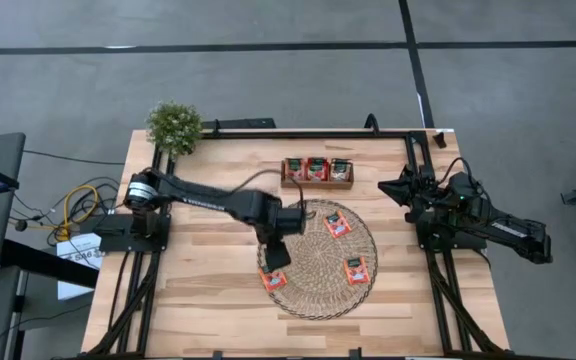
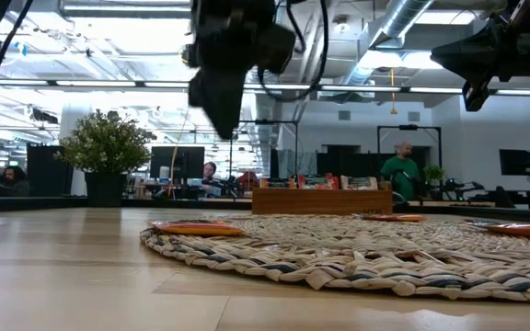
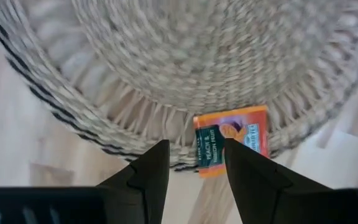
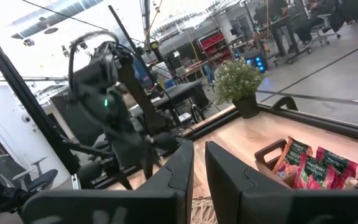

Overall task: Pick & Place Tea
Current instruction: Put the bottom left orange tea bag into the left section of the wooden organizer

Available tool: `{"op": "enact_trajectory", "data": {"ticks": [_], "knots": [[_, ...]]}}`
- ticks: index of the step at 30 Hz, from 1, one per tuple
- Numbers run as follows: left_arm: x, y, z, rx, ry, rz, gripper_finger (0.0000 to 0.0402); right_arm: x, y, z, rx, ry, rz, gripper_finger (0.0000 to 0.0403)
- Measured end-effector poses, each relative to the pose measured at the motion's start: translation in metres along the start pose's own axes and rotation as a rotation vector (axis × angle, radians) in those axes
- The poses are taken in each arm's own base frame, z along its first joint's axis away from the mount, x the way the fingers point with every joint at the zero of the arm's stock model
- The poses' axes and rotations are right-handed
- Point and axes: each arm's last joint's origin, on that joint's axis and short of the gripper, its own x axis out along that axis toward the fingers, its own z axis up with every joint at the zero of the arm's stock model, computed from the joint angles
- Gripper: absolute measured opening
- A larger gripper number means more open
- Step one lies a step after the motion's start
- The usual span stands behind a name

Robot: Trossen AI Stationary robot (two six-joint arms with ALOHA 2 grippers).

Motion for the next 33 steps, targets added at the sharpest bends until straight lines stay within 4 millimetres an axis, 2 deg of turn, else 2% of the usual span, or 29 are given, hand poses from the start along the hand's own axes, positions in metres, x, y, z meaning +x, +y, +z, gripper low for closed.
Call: {"op": "enact_trajectory", "data": {"ticks": [5, 11, 30, 33], "knots": [[0.031, -0.007, -0.016, -0.063, -0.006, -0.01, 0.0146, 0.0, 0.0, 0.0, 0.0, 0.0, 0.0, 0.0033], [0.05, -0.01, -0.031, -0.126, 0.015, -0.006, 0.0146, 0.0, 0.0, 0.0, 0.0, 0.001, 0.0, 0.0033], [0.052, -0.013, -0.03, -0.145, -0.039, 0.006, 0.0146, 0.0, 0.0, 0.0, 0.0, 0.002, 0.003, 0.0033], [0.059, -0.009, -0.036, -0.149, -0.019, 0.018, 0.0146, 0.0, 0.0, 0.0, 0.0, 0.002, 0.003, 0.0033]]}}
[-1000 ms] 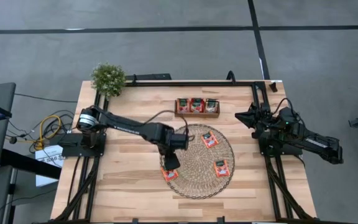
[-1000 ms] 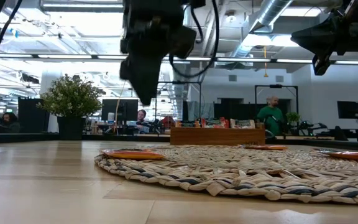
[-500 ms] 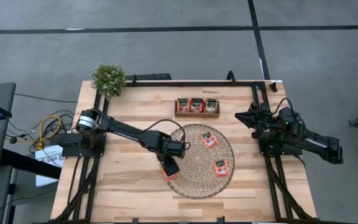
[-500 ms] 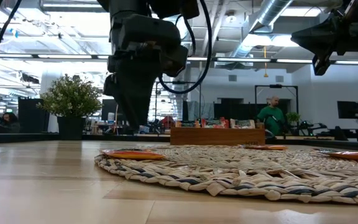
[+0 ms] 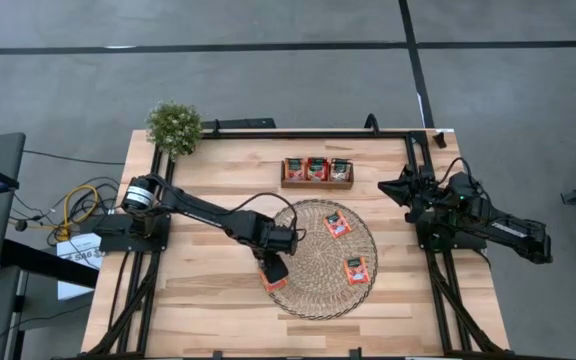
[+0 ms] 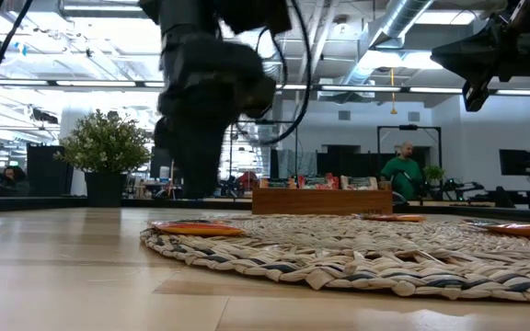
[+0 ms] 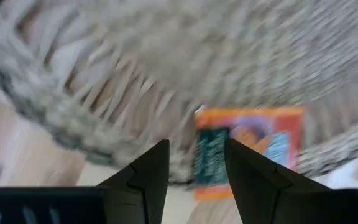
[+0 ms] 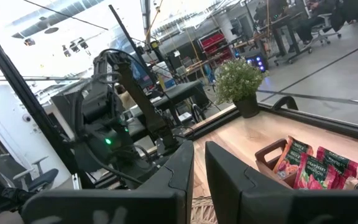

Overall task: Pick & Place Tea
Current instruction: Put the bottom left orange tea bag into the left section of the wooden organizer

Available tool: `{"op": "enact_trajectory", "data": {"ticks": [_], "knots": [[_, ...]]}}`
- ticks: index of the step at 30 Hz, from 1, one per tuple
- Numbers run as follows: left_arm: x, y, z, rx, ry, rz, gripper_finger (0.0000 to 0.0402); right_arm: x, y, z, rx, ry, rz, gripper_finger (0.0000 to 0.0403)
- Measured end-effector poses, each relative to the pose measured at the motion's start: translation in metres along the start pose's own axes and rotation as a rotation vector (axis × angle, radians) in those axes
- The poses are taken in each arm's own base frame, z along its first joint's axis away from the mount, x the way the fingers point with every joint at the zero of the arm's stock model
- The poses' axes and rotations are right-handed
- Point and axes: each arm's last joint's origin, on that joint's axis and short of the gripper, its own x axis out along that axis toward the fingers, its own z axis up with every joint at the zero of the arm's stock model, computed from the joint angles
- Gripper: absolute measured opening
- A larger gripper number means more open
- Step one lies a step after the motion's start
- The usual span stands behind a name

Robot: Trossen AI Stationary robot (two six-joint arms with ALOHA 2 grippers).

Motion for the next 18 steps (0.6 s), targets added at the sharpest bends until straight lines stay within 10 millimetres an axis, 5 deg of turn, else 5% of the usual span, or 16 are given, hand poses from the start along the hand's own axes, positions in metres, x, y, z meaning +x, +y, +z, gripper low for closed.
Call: {"op": "enact_trajectory", "data": {"ticks": [18], "knots": [[0.017, 0.007, -0.009, -0.007, -0.025, 0.005, 0.0146, 0.0, 0.0, 0.0, 0.0, 0.0, 0.0, 0.0033]]}}
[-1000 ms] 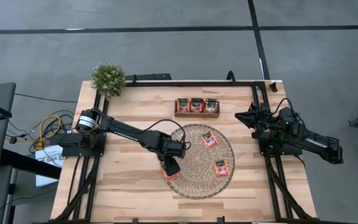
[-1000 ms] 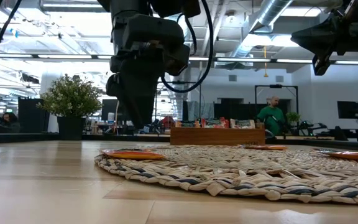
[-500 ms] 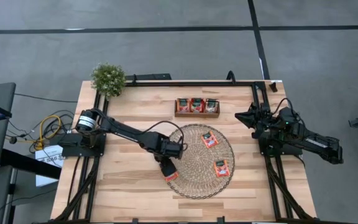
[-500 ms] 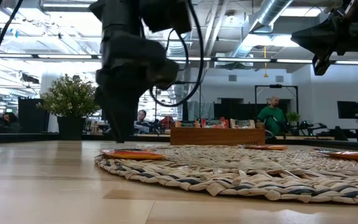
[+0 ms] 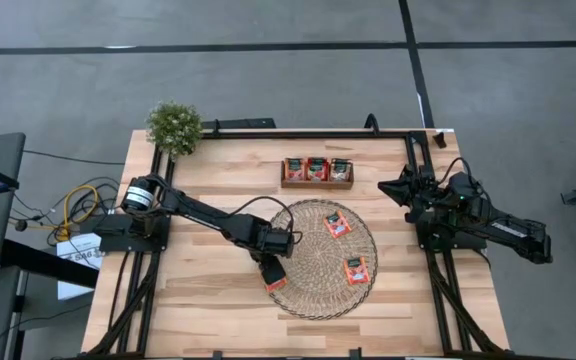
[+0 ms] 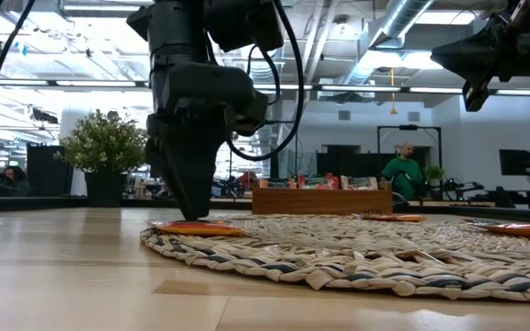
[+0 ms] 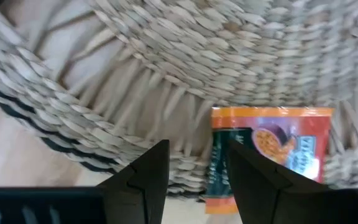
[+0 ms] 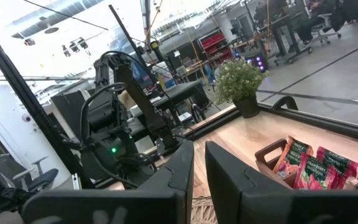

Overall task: Pick & Place Tea
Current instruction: Put the bottom left orange tea bag into the left section of the wooden organizer

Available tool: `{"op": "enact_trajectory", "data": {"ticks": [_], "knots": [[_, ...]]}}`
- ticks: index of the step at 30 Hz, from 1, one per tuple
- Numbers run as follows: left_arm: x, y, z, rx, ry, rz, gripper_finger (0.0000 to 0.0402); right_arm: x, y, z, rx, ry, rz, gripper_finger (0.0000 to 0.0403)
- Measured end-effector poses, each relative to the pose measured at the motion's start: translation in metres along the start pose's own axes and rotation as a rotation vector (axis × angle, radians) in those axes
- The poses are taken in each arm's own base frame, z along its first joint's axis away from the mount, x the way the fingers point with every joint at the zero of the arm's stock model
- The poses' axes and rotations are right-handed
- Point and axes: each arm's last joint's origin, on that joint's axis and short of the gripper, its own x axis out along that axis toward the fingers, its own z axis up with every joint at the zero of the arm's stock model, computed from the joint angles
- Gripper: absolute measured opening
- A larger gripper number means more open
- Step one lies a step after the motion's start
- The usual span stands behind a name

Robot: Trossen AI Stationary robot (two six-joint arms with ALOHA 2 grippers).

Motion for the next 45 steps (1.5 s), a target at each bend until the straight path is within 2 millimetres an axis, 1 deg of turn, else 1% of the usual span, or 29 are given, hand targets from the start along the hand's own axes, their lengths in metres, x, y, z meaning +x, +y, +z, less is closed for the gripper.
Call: {"op": "enact_trajectory", "data": {"ticks": [12, 20, 27, 34, 40, 45], "knots": [[0.0, 0.001, 0.0, 0.012, -0.019, 0.039, 0.0146, 0.0, 0.0, 0.0, 0.0, -0.001, 0.0, 0.0033], [0.0, -0.004, -0.008, 0.035, 0.022, 0.031, 0.0146, 0.0, 0.0, 0.0, 0.0, -0.001, -0.001, 0.0033], [0.014, -0.007, -0.01, 0.039, 0.042, 0.05, 0.0146, 0.0, 0.0, 0.0, 0.0, -0.002, -0.002, 0.0033], [0.015, -0.006, -0.011, 0.023, 0.026, 0.089, 0.0144, 0.0, 0.0, 0.0, 0.0, -0.001, -0.001, 0.0033], [0.016, -0.007, -0.016, 0.034, 0.02, 0.127, 0.0124, 0.0, 0.0, 0.0, 0.0, -0.001, -0.002, 0.0033], [0.016, -0.008, -0.017, 0.043, 0.006, 0.149, 0.0084, 0.0, 0.0, 0.0, 0.0, -0.001, -0.001, 0.0033]]}}
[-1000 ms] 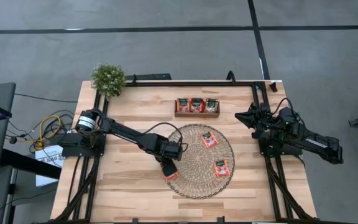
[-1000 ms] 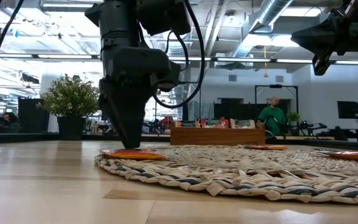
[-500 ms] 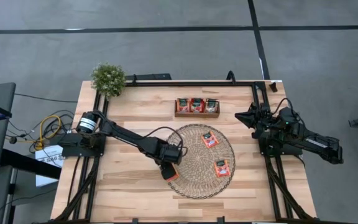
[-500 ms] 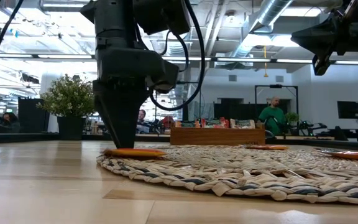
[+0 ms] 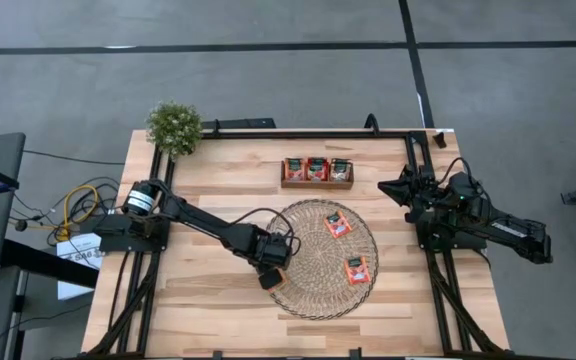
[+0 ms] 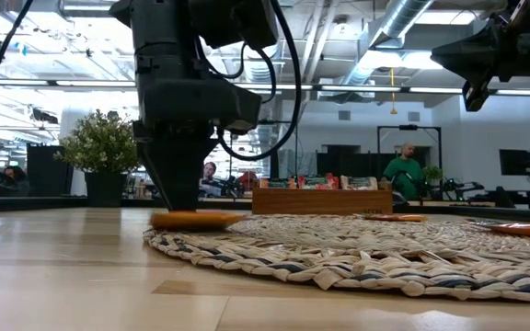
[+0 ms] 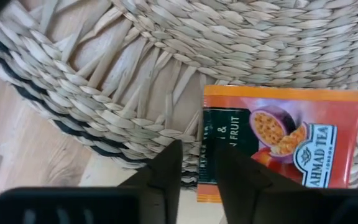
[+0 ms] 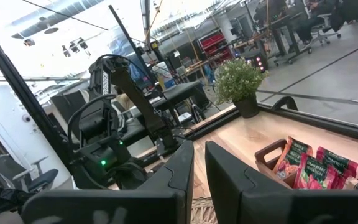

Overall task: Pick & Place Tea
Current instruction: Put the bottom left orange tea bag into the left section of the wooden organizer

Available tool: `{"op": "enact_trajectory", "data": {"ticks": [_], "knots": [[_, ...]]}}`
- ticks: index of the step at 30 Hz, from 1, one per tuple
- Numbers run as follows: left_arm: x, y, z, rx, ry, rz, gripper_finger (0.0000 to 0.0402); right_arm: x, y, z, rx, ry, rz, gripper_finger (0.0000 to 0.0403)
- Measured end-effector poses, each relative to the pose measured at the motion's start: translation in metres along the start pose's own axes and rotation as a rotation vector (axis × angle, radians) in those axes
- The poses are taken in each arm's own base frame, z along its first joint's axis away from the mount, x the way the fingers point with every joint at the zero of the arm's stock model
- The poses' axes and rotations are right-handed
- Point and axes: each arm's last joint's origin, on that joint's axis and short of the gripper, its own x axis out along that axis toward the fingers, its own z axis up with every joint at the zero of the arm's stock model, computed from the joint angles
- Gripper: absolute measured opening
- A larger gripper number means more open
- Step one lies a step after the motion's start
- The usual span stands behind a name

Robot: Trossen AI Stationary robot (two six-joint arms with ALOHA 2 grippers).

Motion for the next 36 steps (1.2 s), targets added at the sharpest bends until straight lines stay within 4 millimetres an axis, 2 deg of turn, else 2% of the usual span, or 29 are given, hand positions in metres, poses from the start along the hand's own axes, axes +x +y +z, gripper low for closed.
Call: {"op": "enact_trajectory", "data": {"ticks": [9, 29, 36], "knots": [[-0.004, -0.002, 0.004, -0.004, -0.02, 0.016, 0.0005, 0.0, 0.0, 0.0, 0.0, 0.0, 0.0, 0.0033], [-0.032, -0.008, 0.016, 0.081, 0.008, 0.078, 0.0, 0.0, 0.0, 0.0, 0.0, 0.001, 0.001, 0.0033], [-0.054, -0.01, 0.022, 0.119, 0.027, 0.117, 0.0, 0.0, 0.0, 0.0, 0.0, 0.001, 0.002, 0.0033]]}}
